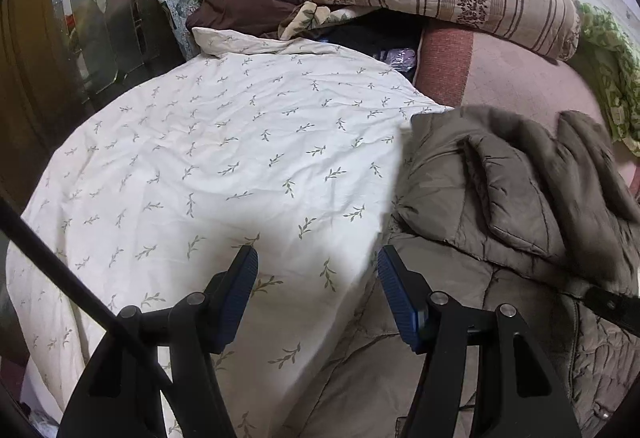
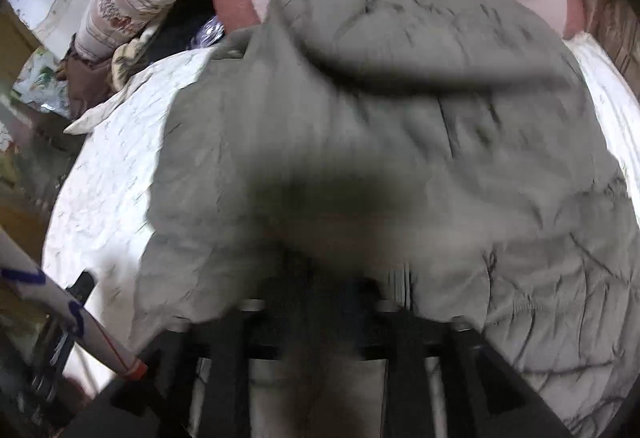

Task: Fold large clothes
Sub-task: 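Fold the held hood down onto the jacket body and release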

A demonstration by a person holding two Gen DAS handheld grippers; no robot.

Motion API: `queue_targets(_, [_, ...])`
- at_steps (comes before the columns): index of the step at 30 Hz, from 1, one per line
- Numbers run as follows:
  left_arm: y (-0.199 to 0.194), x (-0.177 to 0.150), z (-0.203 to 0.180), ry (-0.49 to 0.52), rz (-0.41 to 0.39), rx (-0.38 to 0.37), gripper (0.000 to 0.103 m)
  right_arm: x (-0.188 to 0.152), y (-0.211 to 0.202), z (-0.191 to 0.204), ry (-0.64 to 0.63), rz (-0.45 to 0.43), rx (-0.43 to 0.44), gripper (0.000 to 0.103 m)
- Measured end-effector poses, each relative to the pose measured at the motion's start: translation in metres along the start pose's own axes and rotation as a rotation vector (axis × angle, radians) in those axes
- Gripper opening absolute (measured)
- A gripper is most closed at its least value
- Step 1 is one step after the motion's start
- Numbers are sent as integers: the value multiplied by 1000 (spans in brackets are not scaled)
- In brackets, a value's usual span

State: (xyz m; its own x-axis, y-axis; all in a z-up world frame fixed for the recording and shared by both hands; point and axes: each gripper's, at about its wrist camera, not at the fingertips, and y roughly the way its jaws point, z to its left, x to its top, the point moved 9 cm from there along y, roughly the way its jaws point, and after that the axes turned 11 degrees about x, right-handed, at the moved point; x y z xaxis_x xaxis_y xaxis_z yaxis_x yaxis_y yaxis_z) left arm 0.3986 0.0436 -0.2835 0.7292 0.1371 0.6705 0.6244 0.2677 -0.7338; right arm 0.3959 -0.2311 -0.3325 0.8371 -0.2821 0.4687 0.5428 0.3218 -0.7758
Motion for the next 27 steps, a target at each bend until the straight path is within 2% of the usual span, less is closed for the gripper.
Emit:
queue_targets(1, [0,0,1,-3,4,-5,61,-3,-13,4,-39,-7,-19,57])
queue_targets(2, [1,0,1,-5,9,-10,61,-6,-24,7,-67,-15,-31,59])
queue_targets(4, [2,-1,3,-16,26,-26,61,-6,-48,14,-127,-40,-63,59])
queue_targets(8, [2,0,5,-24,29,-31,61,40,-83,22,-215,-165,-192,59])
queue_targets(12, [2,-1,6,-31,29,-27,61,112,-63,7,-182,-242,-322,59])
queue_targets(15, [4,-1,5,-19,28,-15,61,143,-22,-29,-126,-225,-436,59])
queue_targets(16, [5,-1,4,-14,32,-16,61,142,-5,-46,-85,-183,-445,59])
queue_targets(19, [5,-1,2,-12,38,-30,61,103,38,-75,32,-50,-377,59])
queue_targets(20, [5,-1,2,-10,34,-26,61,92,43,-76,23,-51,-374,59])
queue_targets(23, [3,-1,0,11,20,-14,61,67,44,-66,-111,-64,-416,58])
queue_targets(27, [0,-2,-3,14,5,-9,61,62,28,-61,-99,-79,-363,58])
